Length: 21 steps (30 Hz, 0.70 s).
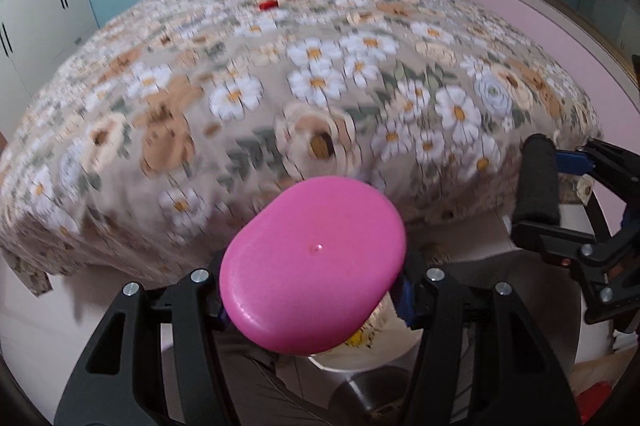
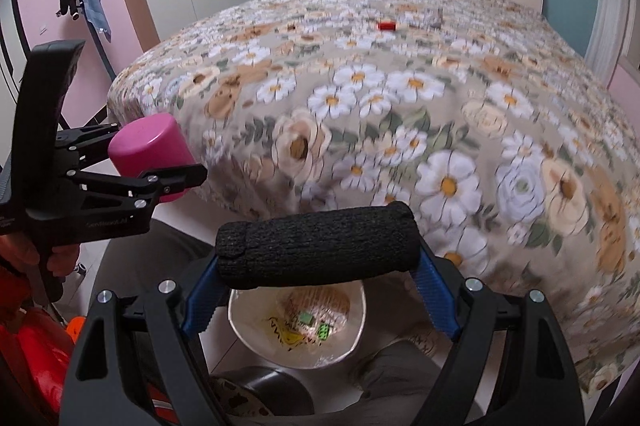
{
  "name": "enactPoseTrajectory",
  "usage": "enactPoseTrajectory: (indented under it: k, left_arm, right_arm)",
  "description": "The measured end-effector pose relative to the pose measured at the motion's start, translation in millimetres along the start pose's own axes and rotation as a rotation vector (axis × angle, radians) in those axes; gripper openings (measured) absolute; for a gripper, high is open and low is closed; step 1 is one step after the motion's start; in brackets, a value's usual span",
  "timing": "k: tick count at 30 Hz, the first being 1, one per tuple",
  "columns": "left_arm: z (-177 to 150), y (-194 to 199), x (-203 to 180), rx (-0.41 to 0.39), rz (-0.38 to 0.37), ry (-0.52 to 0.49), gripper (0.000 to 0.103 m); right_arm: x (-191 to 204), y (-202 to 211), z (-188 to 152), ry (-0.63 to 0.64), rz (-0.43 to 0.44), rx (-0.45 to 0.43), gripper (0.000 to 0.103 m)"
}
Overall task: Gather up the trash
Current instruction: 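Lower both grippers over the bin and open them to drop cup and roller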
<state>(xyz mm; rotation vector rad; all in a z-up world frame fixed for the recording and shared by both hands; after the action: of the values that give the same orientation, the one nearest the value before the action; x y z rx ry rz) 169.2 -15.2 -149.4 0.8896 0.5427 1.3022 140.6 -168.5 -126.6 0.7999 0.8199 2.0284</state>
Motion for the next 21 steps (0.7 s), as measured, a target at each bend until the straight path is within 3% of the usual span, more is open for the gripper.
enactPoseTrajectory:
  k: [16, 21]
  left_arm:
    - [-74.3, -106.4, -36.2, 0.258, -0.06, -0.052, 0.059]
    - [-99.6, -148.7, -47.8, 0.363, -0.079, -0.075, 0.059]
  right_arm:
    - [-14.6, -100.4, -76.8, -0.074, 0.037, 0.235, 0.086]
    - [-19.0, -142.2, -104.0, -0.084, 0.042, 0.349, 0.086]
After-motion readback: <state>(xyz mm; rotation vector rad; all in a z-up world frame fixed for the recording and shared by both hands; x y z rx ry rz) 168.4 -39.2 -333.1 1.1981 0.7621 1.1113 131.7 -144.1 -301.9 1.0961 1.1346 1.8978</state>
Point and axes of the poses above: each gripper's, at about its wrist camera, not at the fingertips, and y roughly against the way its jaws point, x to its left, z to its top, the point moved 6 cm from there along -y, roughly the way its jaws point, and after that the axes turned 9 degrees about z, right-handed, at the moved point
